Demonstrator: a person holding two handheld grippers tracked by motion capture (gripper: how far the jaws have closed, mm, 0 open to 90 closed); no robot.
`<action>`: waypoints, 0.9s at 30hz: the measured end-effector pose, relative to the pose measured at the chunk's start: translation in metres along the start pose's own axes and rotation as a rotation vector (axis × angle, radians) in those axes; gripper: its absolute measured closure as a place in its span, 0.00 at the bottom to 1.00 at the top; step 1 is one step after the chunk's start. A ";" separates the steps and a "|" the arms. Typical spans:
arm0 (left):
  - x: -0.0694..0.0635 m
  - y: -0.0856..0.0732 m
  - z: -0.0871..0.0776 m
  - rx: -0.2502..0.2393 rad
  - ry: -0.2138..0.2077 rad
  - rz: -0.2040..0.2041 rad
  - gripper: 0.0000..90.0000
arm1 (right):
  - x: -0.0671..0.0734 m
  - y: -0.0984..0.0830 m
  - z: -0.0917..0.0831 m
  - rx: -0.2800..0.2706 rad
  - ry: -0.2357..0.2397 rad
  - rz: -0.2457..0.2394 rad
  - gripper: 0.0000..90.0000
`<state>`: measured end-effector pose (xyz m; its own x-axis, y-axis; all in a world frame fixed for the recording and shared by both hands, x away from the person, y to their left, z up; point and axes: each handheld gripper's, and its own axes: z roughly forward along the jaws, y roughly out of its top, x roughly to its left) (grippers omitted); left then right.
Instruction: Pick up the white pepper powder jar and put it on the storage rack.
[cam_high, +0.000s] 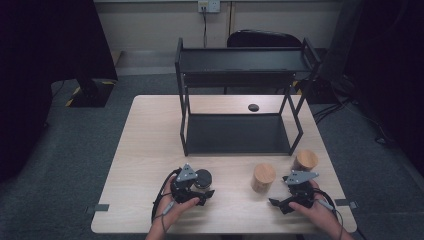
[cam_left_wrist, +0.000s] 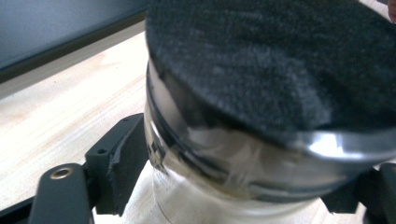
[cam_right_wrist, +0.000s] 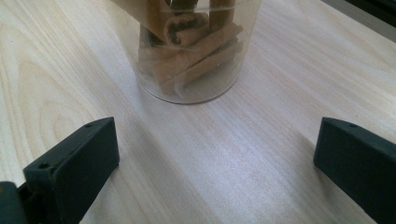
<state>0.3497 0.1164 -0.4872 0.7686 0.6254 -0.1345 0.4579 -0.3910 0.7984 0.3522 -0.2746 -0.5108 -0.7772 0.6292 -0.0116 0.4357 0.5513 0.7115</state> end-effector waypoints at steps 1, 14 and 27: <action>0.000 0.000 0.000 0.000 0.000 0.000 0.26 | 0.000 0.000 0.000 0.000 0.000 0.000 0.00; -0.004 0.001 0.002 0.007 0.028 0.047 0.32 | 0.000 0.000 0.000 0.000 0.000 0.000 0.00; -0.002 0.005 -0.003 -0.014 0.065 0.035 0.33 | 0.000 0.000 0.000 0.000 0.000 0.000 0.00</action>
<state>0.3492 0.1153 -0.4814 0.7533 0.6541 -0.0685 0.4247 -0.4043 0.8100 0.3522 -0.2746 -0.5108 -0.7771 0.6293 -0.0114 0.4359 0.5512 0.7115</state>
